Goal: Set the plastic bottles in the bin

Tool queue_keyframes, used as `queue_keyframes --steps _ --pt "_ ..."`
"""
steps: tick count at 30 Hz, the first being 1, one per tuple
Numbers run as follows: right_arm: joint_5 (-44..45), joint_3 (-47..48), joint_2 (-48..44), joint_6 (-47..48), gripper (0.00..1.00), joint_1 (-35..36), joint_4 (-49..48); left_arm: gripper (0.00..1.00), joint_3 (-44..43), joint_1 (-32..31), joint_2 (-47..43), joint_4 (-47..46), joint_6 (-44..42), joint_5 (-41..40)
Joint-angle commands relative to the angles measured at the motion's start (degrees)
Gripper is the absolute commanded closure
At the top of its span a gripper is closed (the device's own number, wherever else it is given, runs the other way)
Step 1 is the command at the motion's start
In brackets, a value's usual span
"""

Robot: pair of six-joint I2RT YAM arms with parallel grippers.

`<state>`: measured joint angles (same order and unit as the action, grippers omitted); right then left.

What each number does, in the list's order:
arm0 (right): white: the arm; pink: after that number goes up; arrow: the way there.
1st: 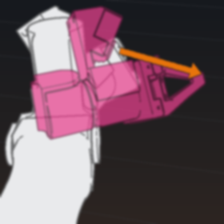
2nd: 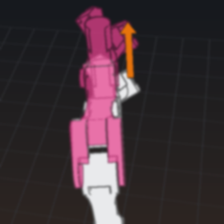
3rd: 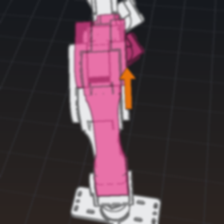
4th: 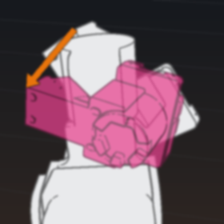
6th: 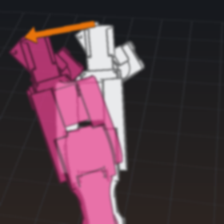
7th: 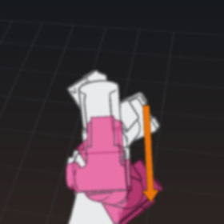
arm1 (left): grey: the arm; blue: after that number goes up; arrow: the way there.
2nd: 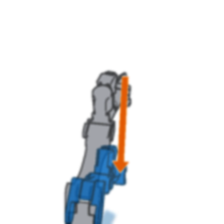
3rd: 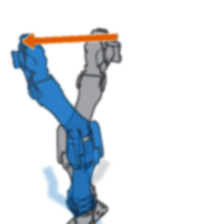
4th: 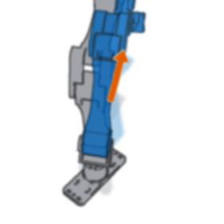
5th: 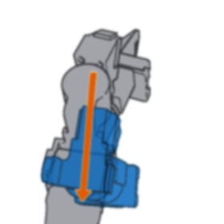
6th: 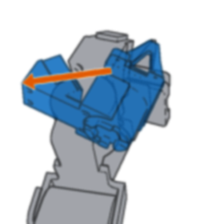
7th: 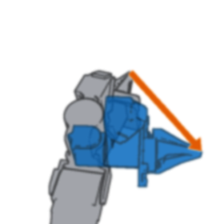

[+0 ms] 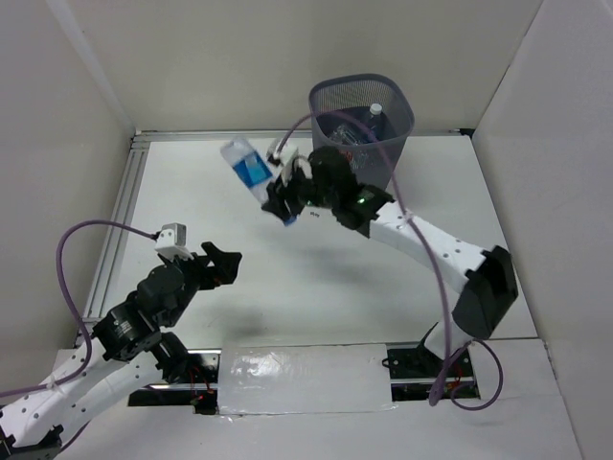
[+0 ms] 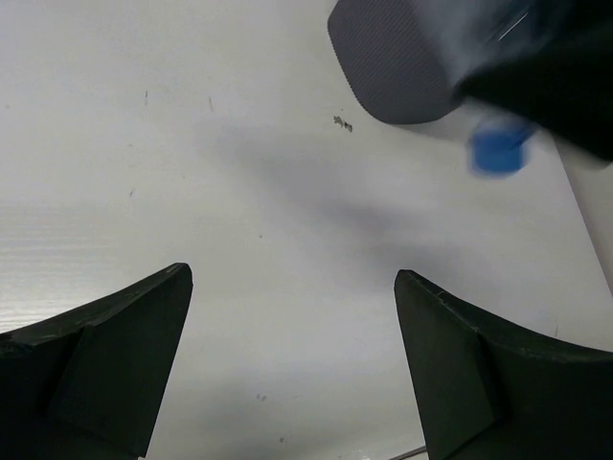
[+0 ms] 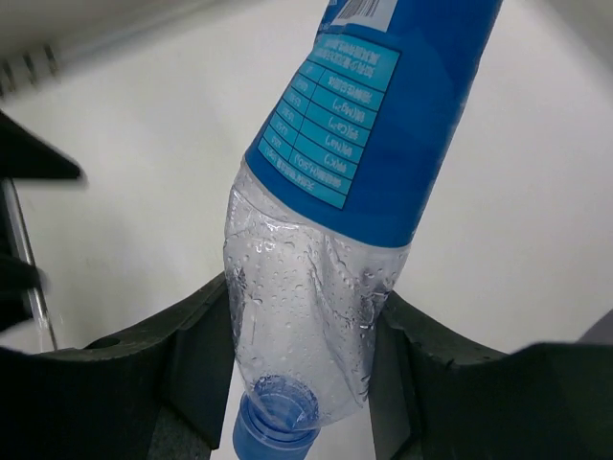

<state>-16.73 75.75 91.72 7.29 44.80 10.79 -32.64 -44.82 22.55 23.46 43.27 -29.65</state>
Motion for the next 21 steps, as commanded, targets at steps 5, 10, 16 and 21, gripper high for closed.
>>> queue_keyframes --steps 5,10,16,21 --pt "4.8 17.7 -6.4 0.5 0.84 -8.9 -3.2 0.0 1.3 -0.3 3.2 -9.0 -2.0 3.4" --pt "10.1 24.1 -1.1 -1.5 0.79 -20.1 -1.0 0.0 1.3 -0.3 5.5 -11.9 -3.9 4.4" --pt "3.1 25.2 4.9 -0.2 0.49 -30.5 -1.7 0.0 0.1 -0.3 8.7 -15.4 -5.9 5.6" --pt "0.5 29.9 8.6 0.6 0.0 -33.0 1.8 0.0 -1.1 -0.3 10.5 -16.8 -7.5 6.1"
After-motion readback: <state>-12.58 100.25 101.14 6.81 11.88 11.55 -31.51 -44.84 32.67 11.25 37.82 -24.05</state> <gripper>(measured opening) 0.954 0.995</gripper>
